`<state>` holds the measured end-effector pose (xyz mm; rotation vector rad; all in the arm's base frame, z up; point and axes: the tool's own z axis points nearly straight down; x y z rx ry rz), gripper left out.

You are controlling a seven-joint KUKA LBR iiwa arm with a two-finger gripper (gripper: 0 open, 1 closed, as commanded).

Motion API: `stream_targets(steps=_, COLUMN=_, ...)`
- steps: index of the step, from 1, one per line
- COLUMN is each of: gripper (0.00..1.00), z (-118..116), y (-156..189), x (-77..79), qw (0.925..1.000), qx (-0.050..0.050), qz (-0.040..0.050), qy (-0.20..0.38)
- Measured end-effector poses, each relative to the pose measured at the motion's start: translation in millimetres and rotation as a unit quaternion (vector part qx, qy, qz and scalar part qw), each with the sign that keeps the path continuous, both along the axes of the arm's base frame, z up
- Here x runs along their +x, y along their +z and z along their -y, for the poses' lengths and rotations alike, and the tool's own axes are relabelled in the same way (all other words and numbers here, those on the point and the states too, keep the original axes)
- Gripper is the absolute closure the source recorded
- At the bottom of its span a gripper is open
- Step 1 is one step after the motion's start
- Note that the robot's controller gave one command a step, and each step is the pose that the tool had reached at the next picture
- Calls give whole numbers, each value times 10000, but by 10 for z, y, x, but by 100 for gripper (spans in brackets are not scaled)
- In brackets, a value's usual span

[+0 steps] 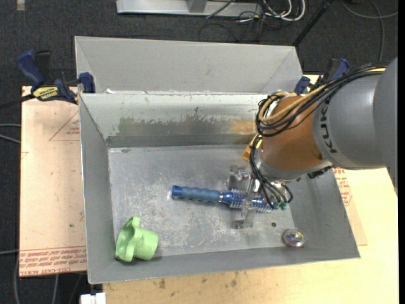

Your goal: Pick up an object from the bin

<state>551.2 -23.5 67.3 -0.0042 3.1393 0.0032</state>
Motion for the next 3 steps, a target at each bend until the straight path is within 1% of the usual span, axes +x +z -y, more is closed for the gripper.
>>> stream_targets(steps=1, gripper=0, z=-3, y=2, x=4, qw=10000, qx=0, qz=5, qy=5)
stream_targets(steps=2, gripper=100, z=-4, y=8, x=10, qw=10000, qx=0, qz=13, qy=7)
stream_targets(steps=3, gripper=100, z=-6, y=1179, x=31, qw=10000, qx=-10, qz=36, qy=10)
